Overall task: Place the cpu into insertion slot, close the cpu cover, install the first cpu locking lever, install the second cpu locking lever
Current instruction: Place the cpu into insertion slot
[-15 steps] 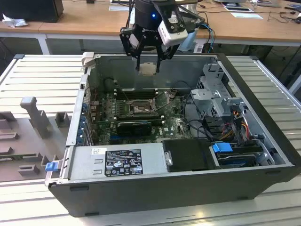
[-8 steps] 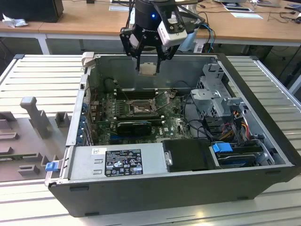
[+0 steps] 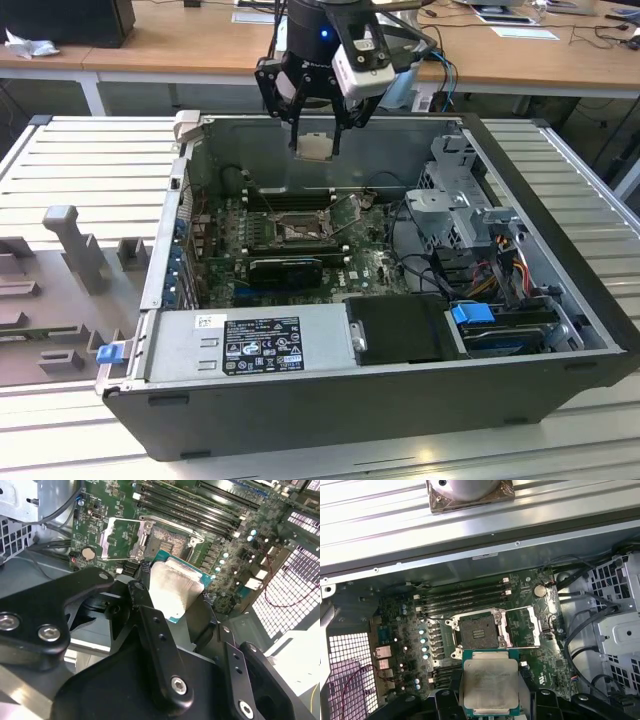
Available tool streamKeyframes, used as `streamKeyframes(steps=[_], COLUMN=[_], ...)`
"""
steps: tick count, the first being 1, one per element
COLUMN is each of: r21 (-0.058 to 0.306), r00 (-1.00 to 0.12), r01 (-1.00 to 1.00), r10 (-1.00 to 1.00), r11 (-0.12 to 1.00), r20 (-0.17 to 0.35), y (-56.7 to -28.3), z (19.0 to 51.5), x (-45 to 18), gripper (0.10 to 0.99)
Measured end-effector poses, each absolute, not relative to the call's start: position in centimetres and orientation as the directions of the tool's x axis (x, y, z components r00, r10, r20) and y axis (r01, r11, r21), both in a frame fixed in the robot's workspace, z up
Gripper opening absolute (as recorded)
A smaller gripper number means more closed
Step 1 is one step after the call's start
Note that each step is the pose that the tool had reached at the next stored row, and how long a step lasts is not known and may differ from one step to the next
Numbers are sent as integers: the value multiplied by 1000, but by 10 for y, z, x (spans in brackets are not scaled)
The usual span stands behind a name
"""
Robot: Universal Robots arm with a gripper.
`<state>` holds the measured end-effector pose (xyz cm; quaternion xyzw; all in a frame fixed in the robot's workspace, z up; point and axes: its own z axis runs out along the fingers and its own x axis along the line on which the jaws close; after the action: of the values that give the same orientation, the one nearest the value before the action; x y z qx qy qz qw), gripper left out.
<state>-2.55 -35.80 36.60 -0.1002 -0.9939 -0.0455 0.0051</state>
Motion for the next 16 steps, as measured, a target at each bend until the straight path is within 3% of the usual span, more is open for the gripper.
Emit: streamKeyframes(steps=[16], r21=[89], r00=[-965], r01=[261], r10=[260], r11=[961], r20=[19], y=[-358], z=[366], x=[-26], gripper=[529])
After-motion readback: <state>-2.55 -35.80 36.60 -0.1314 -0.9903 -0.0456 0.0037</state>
